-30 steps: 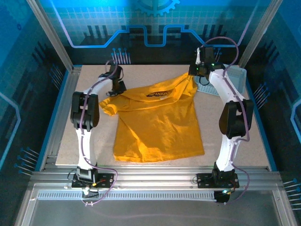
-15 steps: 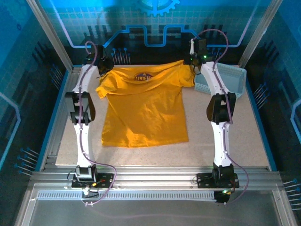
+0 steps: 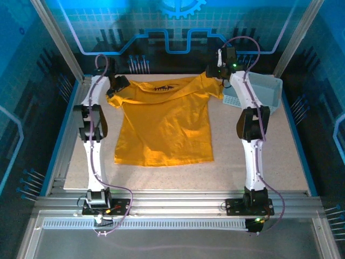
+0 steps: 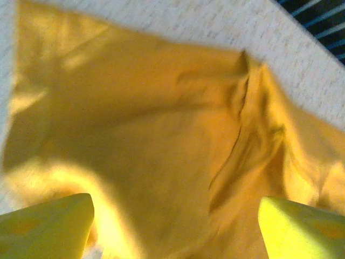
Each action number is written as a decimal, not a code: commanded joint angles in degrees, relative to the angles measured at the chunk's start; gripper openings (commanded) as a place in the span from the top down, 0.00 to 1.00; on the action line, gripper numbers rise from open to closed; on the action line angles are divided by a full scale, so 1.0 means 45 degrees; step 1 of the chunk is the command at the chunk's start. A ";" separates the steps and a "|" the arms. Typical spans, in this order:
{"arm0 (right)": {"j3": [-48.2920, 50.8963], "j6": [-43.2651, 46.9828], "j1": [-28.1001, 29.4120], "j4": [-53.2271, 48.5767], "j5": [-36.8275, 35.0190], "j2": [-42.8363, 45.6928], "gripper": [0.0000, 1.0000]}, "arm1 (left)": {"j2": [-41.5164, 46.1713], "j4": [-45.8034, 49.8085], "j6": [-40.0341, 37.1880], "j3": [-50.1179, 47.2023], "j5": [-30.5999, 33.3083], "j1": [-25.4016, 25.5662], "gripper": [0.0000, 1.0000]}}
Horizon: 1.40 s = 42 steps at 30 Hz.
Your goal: Fold the inside-out t-shirt
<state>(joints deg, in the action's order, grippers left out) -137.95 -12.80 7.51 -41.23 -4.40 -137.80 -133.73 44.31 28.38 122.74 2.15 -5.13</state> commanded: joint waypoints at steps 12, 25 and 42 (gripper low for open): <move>1.4017 -0.2477 0.3657 0.2755 0.0816 0.9467 0.20 | 1.0124 -0.4712 0.1633 -1.4032 -0.0907 0.2351 0.18; 1.7837 -0.5633 0.4934 0.3538 -0.0363 0.8864 0.21 | 1.0915 -0.5758 0.2643 -1.7706 -0.0869 0.4029 0.17; 2.2052 -0.9106 0.4137 0.2610 -0.1685 1.2734 0.20 | 1.4088 -0.4356 0.4594 -2.0100 0.1164 0.7241 0.10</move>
<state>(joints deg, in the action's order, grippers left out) -40.18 -51.24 26.87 -24.08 -9.39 -82.72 -73.43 19.62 47.37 32.75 3.46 26.85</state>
